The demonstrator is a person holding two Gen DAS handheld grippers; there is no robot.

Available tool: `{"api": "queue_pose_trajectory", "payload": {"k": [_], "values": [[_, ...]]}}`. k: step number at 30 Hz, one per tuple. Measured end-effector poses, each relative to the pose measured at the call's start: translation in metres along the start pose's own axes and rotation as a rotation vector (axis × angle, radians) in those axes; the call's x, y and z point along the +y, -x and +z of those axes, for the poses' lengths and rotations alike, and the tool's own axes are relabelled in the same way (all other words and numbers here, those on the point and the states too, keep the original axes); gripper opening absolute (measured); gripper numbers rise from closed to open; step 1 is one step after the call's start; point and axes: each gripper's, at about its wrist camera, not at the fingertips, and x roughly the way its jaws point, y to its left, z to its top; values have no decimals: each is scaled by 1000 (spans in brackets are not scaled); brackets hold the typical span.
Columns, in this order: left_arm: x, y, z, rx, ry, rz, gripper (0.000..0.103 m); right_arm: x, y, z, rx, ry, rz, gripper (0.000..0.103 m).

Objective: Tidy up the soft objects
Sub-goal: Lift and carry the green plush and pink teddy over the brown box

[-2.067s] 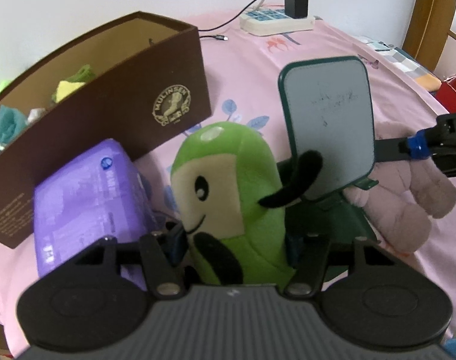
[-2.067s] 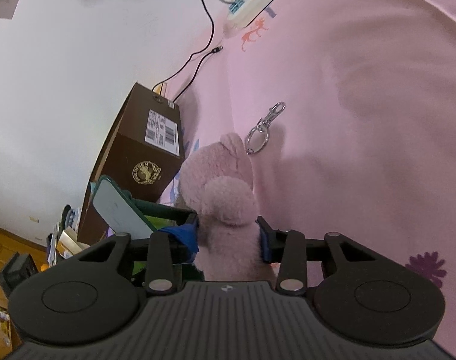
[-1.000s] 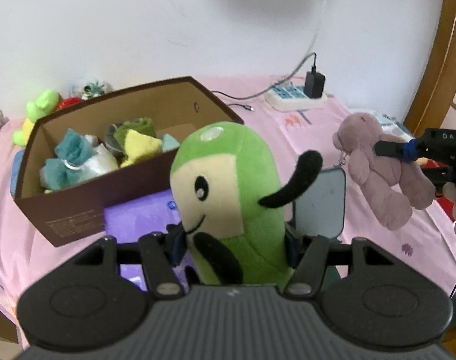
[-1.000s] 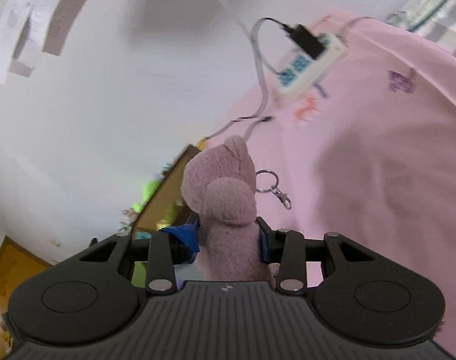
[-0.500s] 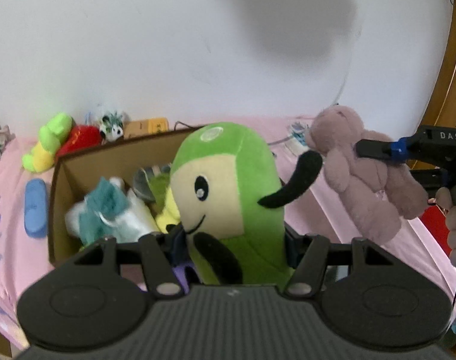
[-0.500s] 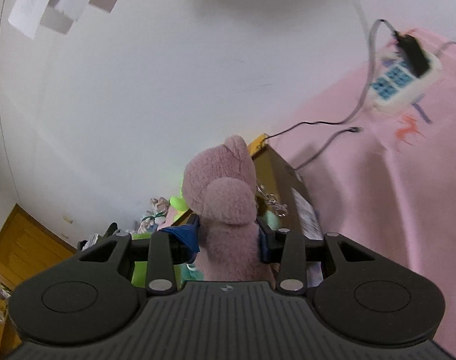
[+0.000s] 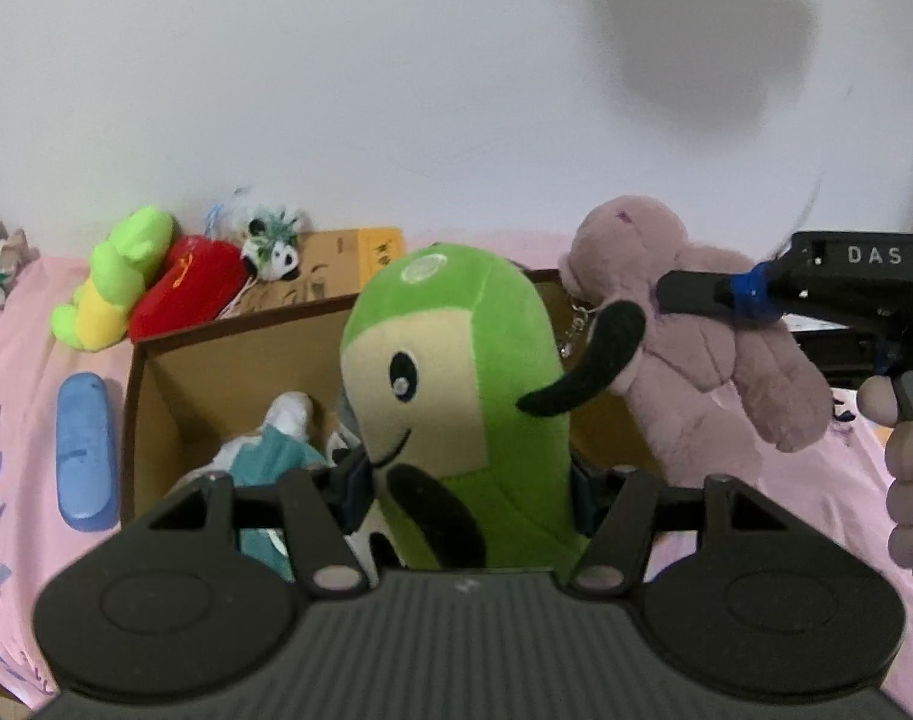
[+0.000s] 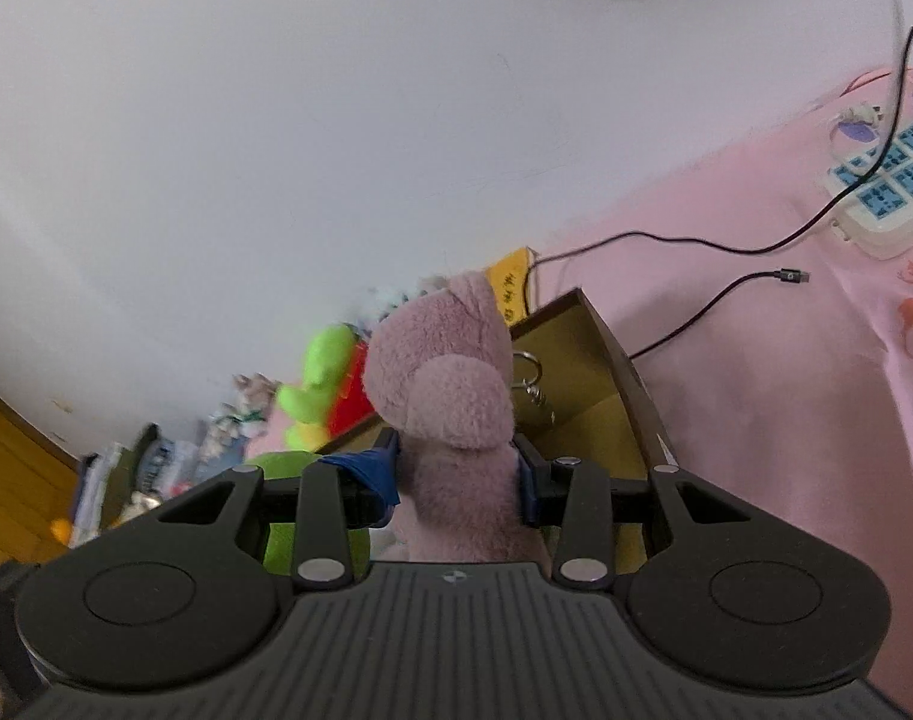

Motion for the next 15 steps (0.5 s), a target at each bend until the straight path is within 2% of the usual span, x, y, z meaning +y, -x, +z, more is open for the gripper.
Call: {"api": "queue_pose_trajectory", "payload": {"k": [8,15], "values": [[16,-39,-2,92,50,4,64,10,-43,-15,72,133,-165,22],[17,-58,-4,135,58,14,65,21,-55,-17,65,229,-220,23]]}}
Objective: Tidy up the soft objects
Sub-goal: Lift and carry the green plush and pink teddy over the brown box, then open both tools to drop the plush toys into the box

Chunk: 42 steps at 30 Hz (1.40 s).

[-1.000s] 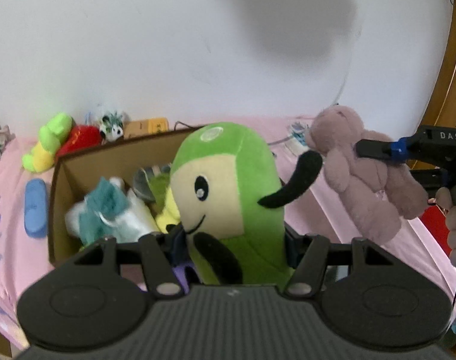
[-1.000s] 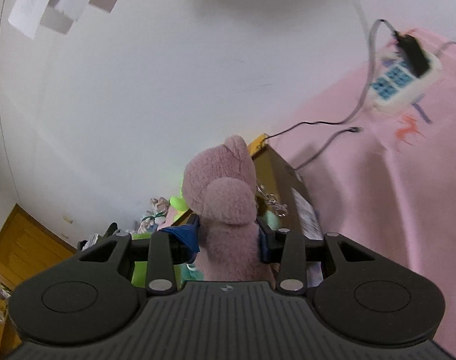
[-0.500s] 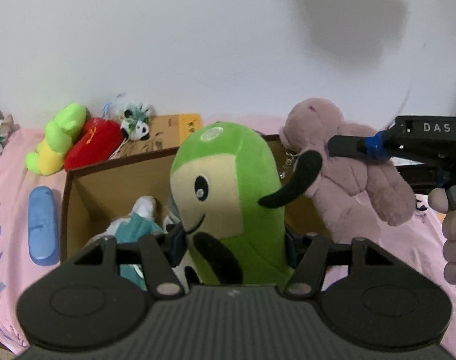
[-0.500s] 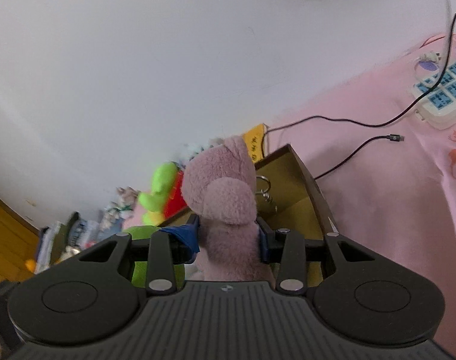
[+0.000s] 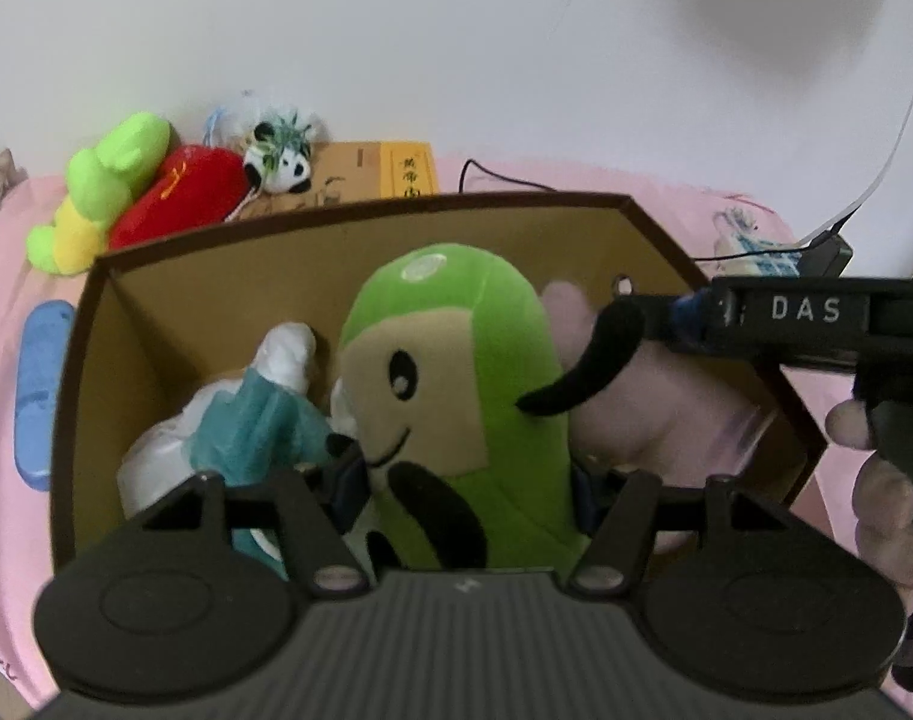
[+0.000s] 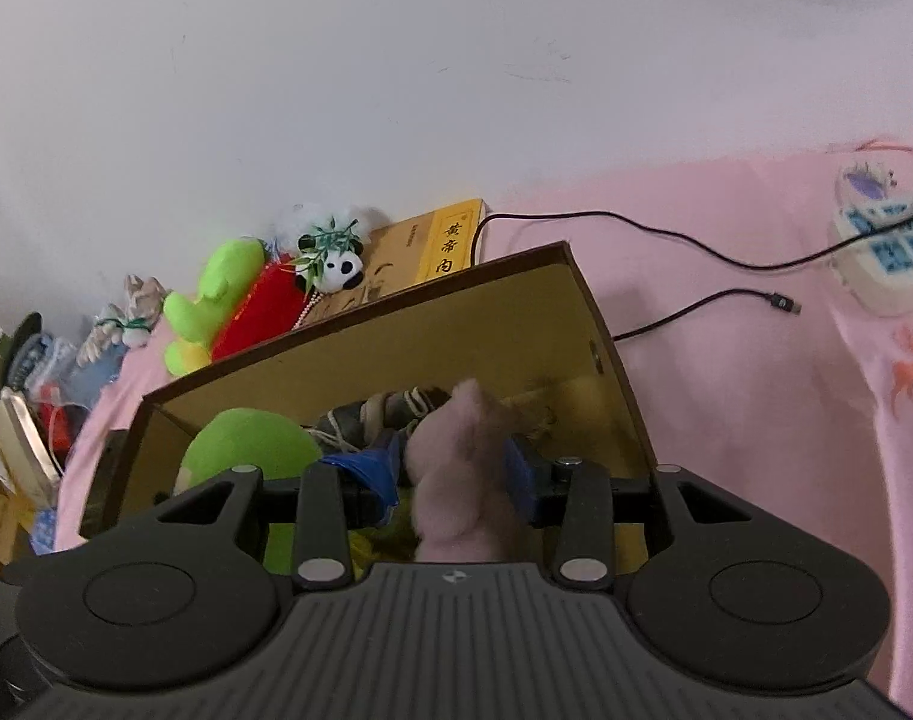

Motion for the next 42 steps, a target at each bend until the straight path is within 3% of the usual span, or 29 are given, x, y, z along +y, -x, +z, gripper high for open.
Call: {"api": "queue_pose_trajectory", "payload": {"k": [11,16,22,27,31,35,42], "values": [[-11,8,-1,-15,-32,-38,73,-3,16,-4,-38,-14,26,23],[-13,18,-4,-27,-45,-23,73,-2,30,-8,-45,-22,104,23],[-4,46,-8,-69,-5,-2,73,5,32,-15,18,-46,203,23],[1,72,-17,-112,8,31,73,10,23,-21,77,-63,222,23],[4,90,-26,-134,21,63,74,10,13,-24,109,-62,135,23],[1,105,-37,-158,13,98,74,7,17,-25,77,-61,64,24],[-8,119,-51,-177,25,183,75,12,39,-28,21,-13,75,24]]}}
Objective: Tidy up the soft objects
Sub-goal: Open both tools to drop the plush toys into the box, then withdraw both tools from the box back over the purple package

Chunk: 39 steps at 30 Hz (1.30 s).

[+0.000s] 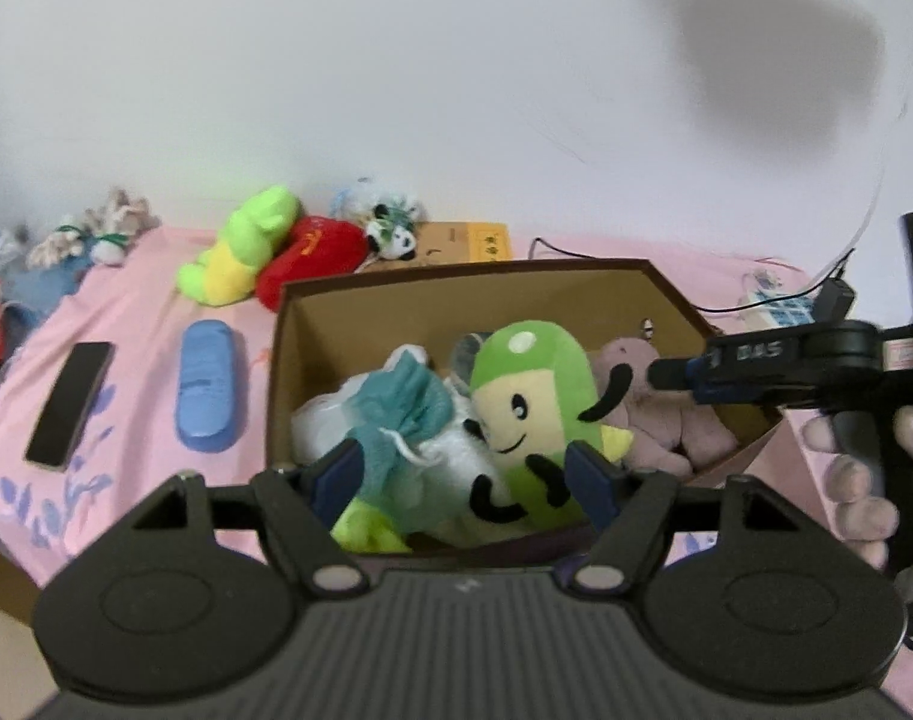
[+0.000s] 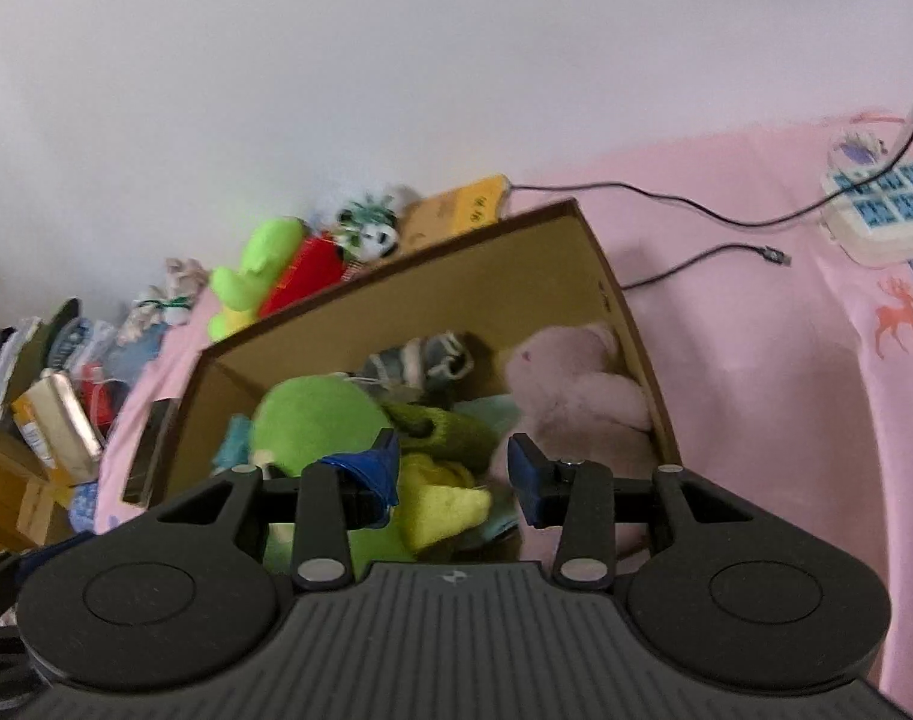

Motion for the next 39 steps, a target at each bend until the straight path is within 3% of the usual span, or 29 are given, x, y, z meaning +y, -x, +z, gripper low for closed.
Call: {"api": "queue_pose_trajectory", "payload": {"k": [10,20,28,39], "values": [[-25,15,-11,7,-27,128,79,21,54,-25,-100,150,-45,24],[-42,24,-27,36,33,202,79,12,90,-52,-130,135,-89,25],[-54,33,-46,93,76,219,79,3,118,-73,-143,135,-83,25],[-63,43,-65,151,92,234,79,-3,137,-98,-144,211,-163,25]]}}
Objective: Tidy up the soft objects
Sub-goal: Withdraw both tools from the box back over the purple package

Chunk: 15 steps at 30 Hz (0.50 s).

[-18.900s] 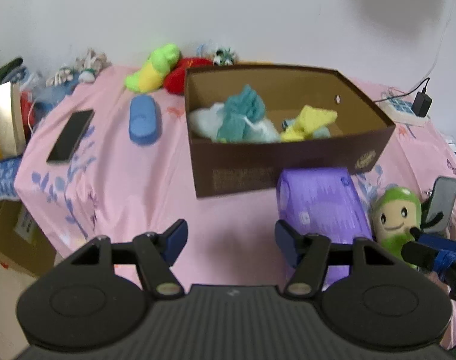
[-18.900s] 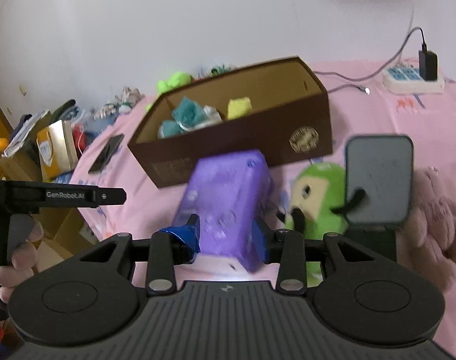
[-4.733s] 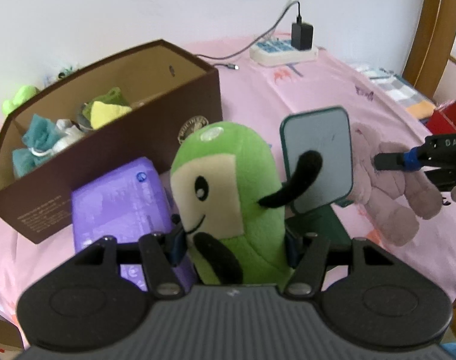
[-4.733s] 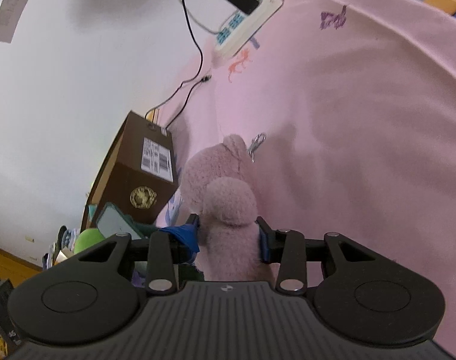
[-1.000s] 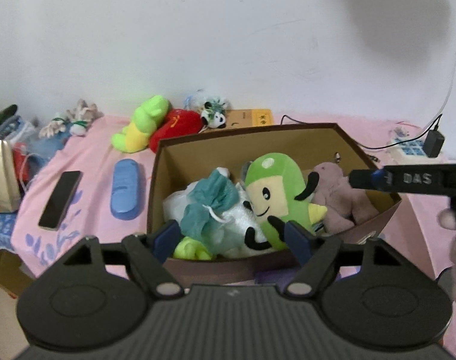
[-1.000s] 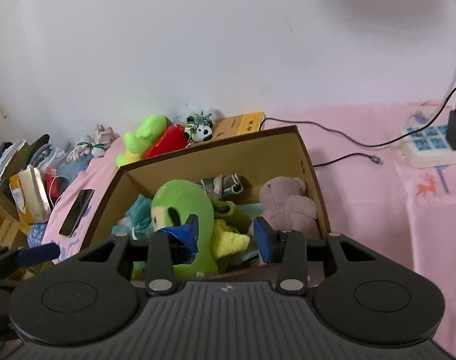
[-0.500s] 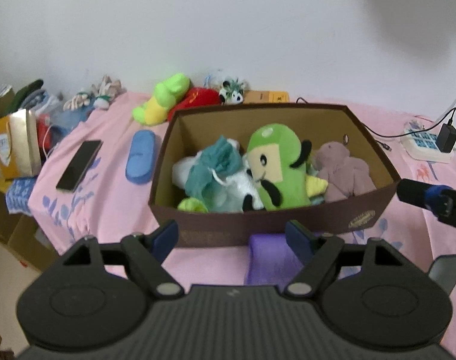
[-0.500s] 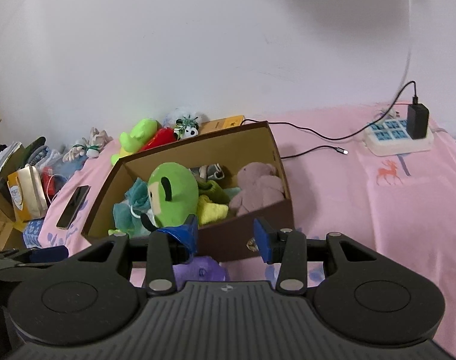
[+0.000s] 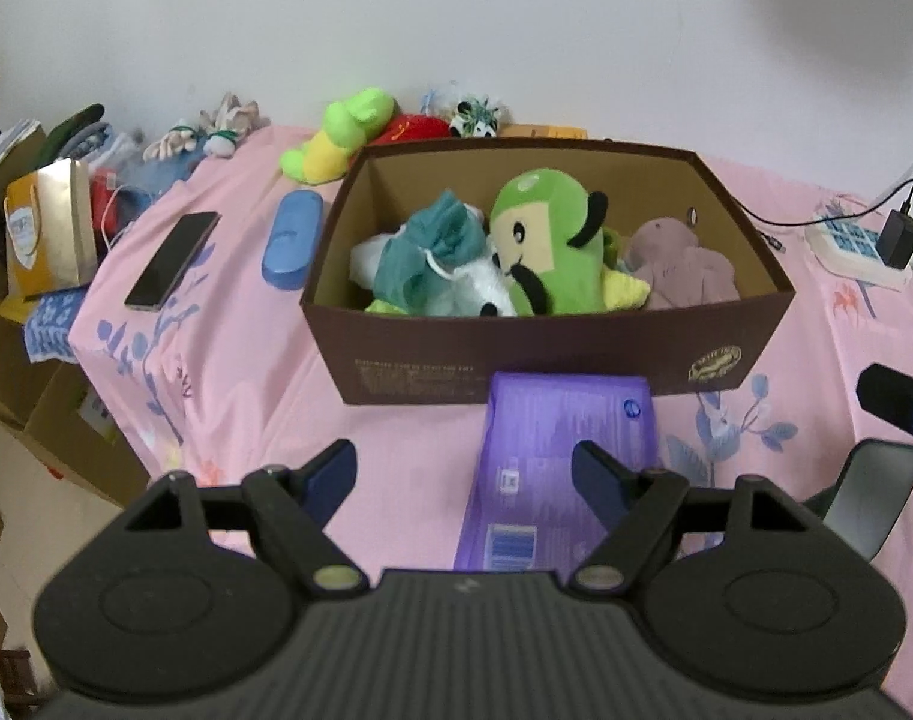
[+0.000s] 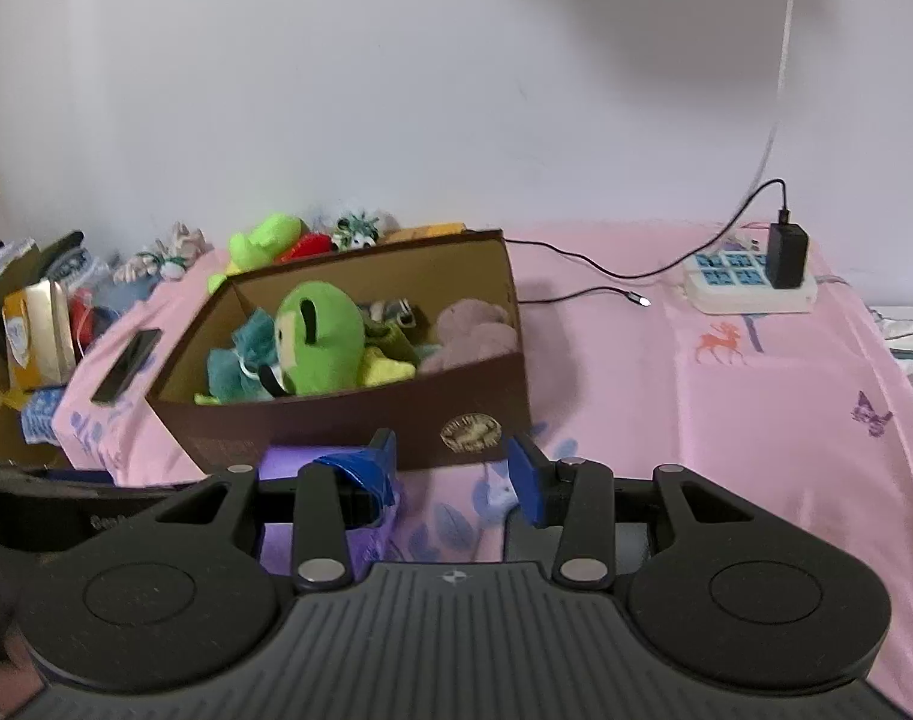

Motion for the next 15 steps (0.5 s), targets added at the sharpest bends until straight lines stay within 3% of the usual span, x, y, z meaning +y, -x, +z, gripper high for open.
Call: {"api": "queue_pose_trajectory", "payload": {"k": [15], "values": [[-7,5,-16,36,-29,-3,79,-7,23,-17,23,22,-60,25]]}}
